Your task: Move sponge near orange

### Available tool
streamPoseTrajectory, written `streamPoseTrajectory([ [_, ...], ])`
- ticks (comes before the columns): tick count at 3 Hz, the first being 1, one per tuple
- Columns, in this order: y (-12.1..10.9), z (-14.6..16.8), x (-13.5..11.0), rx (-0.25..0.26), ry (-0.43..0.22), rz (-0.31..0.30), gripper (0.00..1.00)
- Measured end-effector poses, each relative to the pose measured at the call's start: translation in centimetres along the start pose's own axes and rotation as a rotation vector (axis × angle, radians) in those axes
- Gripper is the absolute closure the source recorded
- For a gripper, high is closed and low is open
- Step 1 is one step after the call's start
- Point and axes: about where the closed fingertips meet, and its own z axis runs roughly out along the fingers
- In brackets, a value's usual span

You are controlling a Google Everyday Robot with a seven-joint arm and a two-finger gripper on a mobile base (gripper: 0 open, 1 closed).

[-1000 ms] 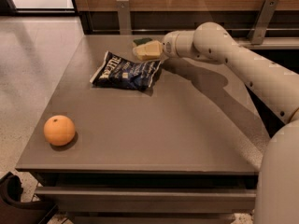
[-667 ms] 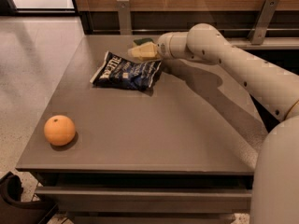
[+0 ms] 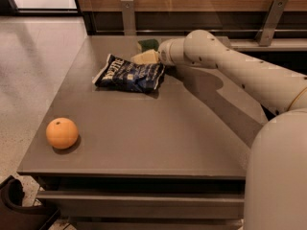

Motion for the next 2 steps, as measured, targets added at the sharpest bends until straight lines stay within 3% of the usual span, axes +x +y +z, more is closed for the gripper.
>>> streamPoseTrajectory([
  [2, 0.21, 0.07, -0.15, -0.004, -0.001, -0.001, 0.57],
])
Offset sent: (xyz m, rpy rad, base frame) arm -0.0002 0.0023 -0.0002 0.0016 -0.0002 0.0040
